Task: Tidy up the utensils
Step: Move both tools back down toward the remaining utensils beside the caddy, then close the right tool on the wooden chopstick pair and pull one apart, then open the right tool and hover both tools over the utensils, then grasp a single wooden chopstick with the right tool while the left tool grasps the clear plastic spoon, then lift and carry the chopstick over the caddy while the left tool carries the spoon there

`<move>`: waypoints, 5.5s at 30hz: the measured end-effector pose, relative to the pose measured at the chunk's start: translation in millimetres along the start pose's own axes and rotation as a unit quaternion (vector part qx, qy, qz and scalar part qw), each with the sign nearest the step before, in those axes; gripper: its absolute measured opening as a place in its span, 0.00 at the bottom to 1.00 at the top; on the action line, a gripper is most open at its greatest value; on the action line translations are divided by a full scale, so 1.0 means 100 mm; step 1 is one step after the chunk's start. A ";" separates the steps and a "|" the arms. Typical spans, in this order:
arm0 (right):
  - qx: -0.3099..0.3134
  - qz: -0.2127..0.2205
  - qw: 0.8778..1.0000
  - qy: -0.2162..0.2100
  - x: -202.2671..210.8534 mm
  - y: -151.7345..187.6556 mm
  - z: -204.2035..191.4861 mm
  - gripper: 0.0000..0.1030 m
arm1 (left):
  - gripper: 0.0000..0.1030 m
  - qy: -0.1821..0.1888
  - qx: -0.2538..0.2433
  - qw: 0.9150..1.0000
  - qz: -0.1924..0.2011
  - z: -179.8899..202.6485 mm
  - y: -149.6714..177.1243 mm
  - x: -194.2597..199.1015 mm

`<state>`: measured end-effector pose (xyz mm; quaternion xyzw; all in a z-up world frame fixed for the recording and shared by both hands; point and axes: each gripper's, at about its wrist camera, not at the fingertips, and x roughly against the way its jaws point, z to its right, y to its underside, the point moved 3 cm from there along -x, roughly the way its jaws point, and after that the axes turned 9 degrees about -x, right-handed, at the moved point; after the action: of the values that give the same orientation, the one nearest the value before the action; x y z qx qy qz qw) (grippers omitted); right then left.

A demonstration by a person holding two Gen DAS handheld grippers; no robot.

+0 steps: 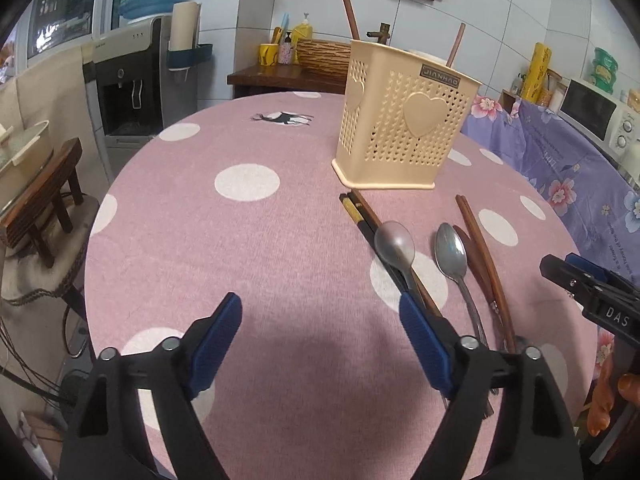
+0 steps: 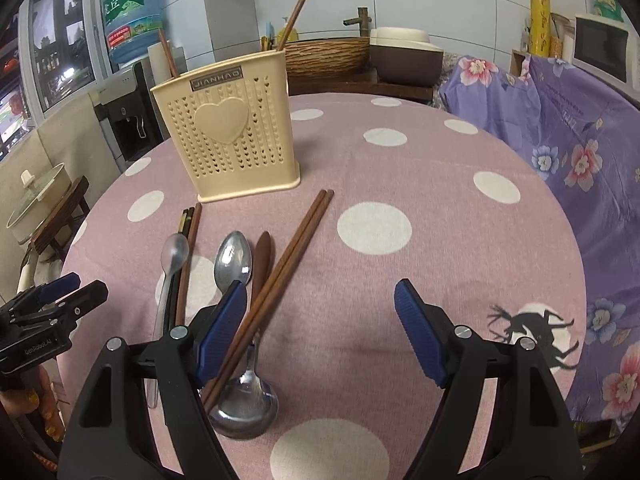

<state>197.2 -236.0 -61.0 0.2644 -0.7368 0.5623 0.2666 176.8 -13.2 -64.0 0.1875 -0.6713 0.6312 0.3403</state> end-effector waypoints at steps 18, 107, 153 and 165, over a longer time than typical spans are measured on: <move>0.010 -0.045 0.999 -0.022 -0.15 0.21 -0.14 0.68 | 0.49 0.050 -0.013 0.998 -0.029 0.28 0.07 -0.16; 0.007 -0.046 0.999 -0.002 -0.44 -0.27 0.06 0.52 | 0.37 -0.065 -0.042 0.994 -0.083 0.27 -0.31 -0.70; 0.027 -0.063 0.997 -0.028 -1.03 -0.88 -0.15 0.08 | 0.35 -0.019 -0.008 0.998 0.066 0.09 -0.91 -0.01; -0.017 0.087 0.993 -0.078 0.31 -1.31 0.20 0.08 | 0.35 -0.035 -0.013 0.993 0.108 -0.01 -1.04 0.32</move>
<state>263.6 -288.4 45.5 0.2376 -0.7853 0.5481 0.1627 226.3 -20.0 33.1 0.1310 -0.7074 0.6484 0.2491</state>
